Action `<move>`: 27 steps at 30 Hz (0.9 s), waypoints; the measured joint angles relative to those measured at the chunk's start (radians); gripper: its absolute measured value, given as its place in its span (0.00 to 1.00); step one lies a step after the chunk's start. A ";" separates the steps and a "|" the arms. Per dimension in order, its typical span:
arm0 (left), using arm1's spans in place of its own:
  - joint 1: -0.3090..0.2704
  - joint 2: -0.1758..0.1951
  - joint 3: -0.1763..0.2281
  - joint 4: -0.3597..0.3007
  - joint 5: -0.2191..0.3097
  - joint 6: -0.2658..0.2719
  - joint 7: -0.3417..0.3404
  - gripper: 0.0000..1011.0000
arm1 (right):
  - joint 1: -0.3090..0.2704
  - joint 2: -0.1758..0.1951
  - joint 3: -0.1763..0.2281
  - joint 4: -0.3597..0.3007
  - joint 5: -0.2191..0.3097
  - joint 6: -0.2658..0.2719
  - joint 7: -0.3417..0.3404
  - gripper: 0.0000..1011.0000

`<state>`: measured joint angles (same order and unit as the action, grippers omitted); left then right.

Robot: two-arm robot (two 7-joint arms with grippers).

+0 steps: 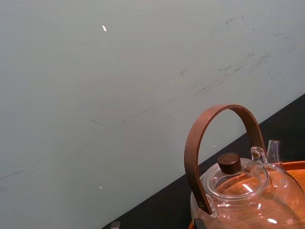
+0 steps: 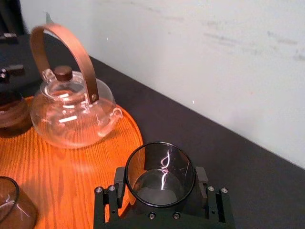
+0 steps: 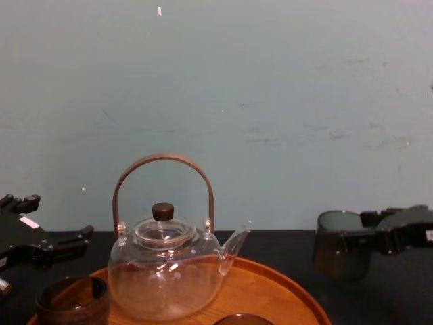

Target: Pick up the glass from the table and place it on the tray.

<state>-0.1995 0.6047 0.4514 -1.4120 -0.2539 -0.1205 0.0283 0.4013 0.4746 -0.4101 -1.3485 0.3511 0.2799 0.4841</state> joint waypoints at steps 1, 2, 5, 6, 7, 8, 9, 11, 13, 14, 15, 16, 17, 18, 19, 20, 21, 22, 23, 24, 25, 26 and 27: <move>0.000 0.000 0.000 0.000 0.000 0.000 0.000 0.99 | -0.001 0.003 0.001 -0.006 0.001 0.000 0.000 0.87; 0.000 0.000 0.000 0.000 0.000 0.000 0.000 0.99 | -0.003 0.008 0.002 -0.018 0.004 -0.001 0.001 0.87; 0.000 0.000 0.000 0.000 0.000 0.000 0.000 0.99 | -0.004 0.017 0.003 -0.040 0.010 -0.004 0.007 0.87; 0.000 0.000 0.000 0.000 0.000 0.000 0.000 0.99 | -0.004 0.019 0.003 -0.045 0.011 -0.005 0.009 0.87; 0.000 0.000 0.000 0.000 0.000 0.000 0.000 0.99 | -0.004 0.021 0.002 -0.049 0.012 -0.007 0.011 0.87; 0.000 0.000 0.000 0.000 0.000 0.000 0.000 0.99 | -0.002 0.023 -0.001 -0.057 0.014 -0.009 0.016 0.87; 0.000 0.000 0.000 0.000 0.000 0.000 0.000 0.99 | -0.001 0.025 -0.003 -0.060 0.015 -0.009 0.019 0.87; 0.000 0.000 0.000 0.000 0.000 0.000 0.000 0.99 | 0.005 0.028 -0.012 -0.070 0.016 -0.011 0.028 0.87; 0.000 0.000 0.000 0.000 0.000 0.000 0.000 0.99 | 0.010 0.028 -0.019 -0.074 0.016 -0.012 0.034 0.87; 0.000 0.000 0.000 0.000 0.000 0.000 0.000 0.99 | 0.015 0.028 -0.028 -0.077 0.016 -0.013 0.041 0.87; 0.000 0.000 0.000 0.000 0.000 0.000 0.000 0.99 | 0.017 0.028 -0.032 -0.078 0.016 -0.013 0.043 0.87; 0.000 0.000 0.000 0.000 0.000 0.000 0.000 0.99 | 0.022 0.028 -0.040 -0.079 0.017 -0.015 0.050 0.87; 0.000 0.000 0.000 0.000 0.000 0.000 0.000 0.99 | 0.025 0.027 -0.045 -0.079 0.017 -0.016 0.053 0.87; 0.000 0.000 0.000 0.000 0.000 0.000 0.000 0.99 | 0.028 0.026 -0.051 -0.079 0.017 -0.017 0.057 0.87; 0.000 0.000 0.000 0.000 0.000 0.000 0.000 0.99 | 0.031 0.025 -0.055 -0.079 0.017 -0.018 0.061 0.87; 0.000 0.000 0.000 0.000 0.000 0.000 0.000 0.99 | 0.038 0.022 -0.067 -0.078 0.016 -0.021 0.068 0.87; 0.000 0.000 0.000 0.000 0.000 0.000 0.000 0.99 | 0.041 0.020 -0.073 -0.076 0.015 -0.023 0.071 0.87; 0.000 0.000 0.000 0.000 0.000 0.000 0.000 0.99 | 0.041 0.020 -0.073 -0.076 0.015 -0.023 0.071 0.87; 0.000 0.000 0.000 0.000 0.000 0.000 0.000 0.99 | 0.048 0.016 -0.083 -0.072 0.015 -0.026 0.078 0.87; 0.000 0.000 0.000 0.000 0.000 0.000 0.000 0.99 | 0.055 0.012 -0.094 -0.067 0.015 -0.029 0.084 0.87; 0.000 0.000 0.000 0.000 0.000 0.000 0.000 0.99 | 0.058 0.010 -0.098 -0.065 0.014 -0.030 0.086 0.87; 0.000 0.000 0.000 0.000 0.000 0.000 0.000 0.99 | 0.061 0.008 -0.103 -0.061 0.014 -0.031 0.089 0.87; 0.000 0.000 0.000 0.000 0.000 0.000 0.000 0.99 | 0.067 0.004 -0.112 -0.054 0.014 -0.034 0.094 0.87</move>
<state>-0.1996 0.6047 0.4514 -1.4119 -0.2539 -0.1206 0.0283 0.4681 0.4783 -0.5222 -1.4026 0.3649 0.2462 0.5776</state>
